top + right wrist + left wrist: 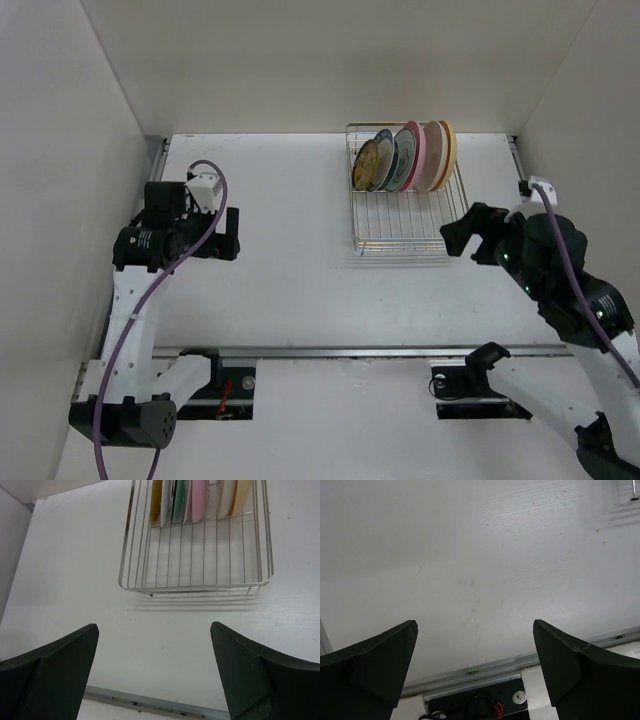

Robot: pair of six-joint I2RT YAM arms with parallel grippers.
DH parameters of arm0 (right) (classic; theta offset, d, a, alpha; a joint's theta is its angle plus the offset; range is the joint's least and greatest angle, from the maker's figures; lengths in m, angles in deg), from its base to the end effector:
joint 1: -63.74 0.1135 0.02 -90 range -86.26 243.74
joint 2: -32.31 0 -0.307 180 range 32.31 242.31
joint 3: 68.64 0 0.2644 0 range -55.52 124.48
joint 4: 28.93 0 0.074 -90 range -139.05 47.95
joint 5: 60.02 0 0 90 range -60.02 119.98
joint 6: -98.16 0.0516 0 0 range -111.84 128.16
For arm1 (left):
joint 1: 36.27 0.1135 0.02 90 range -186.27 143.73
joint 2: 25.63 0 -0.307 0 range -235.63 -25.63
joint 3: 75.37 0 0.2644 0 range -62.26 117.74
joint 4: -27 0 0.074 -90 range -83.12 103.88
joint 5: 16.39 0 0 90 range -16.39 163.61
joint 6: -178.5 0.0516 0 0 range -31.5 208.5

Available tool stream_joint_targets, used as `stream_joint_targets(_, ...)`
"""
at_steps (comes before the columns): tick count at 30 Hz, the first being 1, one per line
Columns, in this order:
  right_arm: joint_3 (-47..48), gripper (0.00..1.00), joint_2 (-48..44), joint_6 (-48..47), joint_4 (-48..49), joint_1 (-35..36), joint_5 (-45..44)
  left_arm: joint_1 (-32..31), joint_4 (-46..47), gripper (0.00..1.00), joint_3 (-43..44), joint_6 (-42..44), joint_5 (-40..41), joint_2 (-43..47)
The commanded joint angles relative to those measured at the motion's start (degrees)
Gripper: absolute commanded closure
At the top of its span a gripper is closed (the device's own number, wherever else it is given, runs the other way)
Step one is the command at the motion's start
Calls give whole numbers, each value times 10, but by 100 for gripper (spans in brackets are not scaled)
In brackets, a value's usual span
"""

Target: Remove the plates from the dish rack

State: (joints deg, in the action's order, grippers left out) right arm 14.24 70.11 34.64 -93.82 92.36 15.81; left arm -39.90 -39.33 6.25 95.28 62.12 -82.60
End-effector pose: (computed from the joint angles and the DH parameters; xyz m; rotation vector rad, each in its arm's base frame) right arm 0.0770 0.0276 0.4468 0.1318 1.9227 0.4124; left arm 0.1850 -0.0220 0.3983 0.3102 2.2676 -0.2017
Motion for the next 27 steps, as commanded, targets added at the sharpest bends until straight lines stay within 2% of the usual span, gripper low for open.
stream_joint_targets(1,60,1,49,-27,67,6,-27,2,-29,0,56,47,-48,-17)
stream_joint_targets(4,107,1,111,-49,110,6,-33,2,-30,0,73,85,-48,-39)
stream_joint_targets(9,157,4,226,-74,192,6,-39,2,-16,0,113,65,-3,-87)
stream_joint_targets(13,217,18,381,-85,224,6,-39,2,13,0,119,53,12,-94)
stream_joint_targets(16,251,30,453,-85,261,6,-27,2,19,0,124,46,12,-108)
stream_joint_targets(17,259,36,499,-85,278,6,-22,2,24,0,124,40,7,-114)
stream_joint_targets(21,307,44,610,-85,295,6,-16,2,24,0,131,35,7,-145)
stream_joint_targets(24,359,50,685,-85,289,6,-46,2,35,0,137,35,12,-158)
stream_joint_targets(27,401,51,736,-85,284,6,-84,2,36,0,137,29,17,-169)
